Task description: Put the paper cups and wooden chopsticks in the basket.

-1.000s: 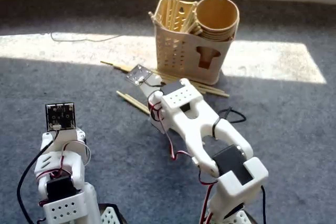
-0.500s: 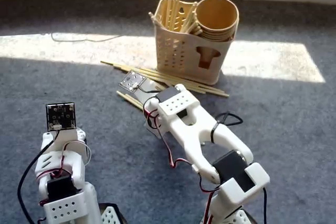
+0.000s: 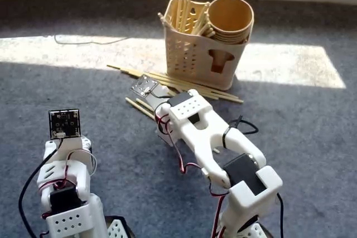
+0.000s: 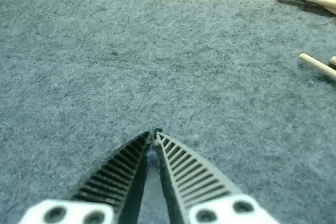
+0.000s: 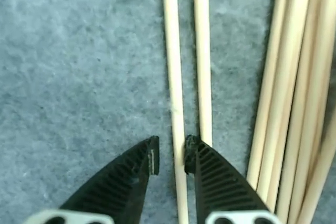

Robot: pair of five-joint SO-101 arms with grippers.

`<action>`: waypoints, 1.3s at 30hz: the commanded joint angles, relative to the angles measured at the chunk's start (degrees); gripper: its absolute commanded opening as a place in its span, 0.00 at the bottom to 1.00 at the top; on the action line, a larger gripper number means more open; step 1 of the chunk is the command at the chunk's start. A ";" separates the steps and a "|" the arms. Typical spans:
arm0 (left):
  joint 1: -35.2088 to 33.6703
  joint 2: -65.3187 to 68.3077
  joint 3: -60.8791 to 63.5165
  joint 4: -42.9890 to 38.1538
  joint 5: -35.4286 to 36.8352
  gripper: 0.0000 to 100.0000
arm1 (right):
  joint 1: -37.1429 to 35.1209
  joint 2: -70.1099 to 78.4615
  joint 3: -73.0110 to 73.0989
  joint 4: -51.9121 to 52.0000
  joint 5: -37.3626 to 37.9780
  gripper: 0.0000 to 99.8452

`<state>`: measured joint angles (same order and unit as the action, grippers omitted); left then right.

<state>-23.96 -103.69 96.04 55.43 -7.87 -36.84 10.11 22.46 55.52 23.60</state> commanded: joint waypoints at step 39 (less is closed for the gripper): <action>-0.31 -0.31 1.01 -0.88 -0.26 0.01 | -0.92 -40.66 11.91 -3.56 -18.90 0.00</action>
<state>-23.96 -103.69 96.04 55.43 -7.87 -37.19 -23.91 33.80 55.08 7.78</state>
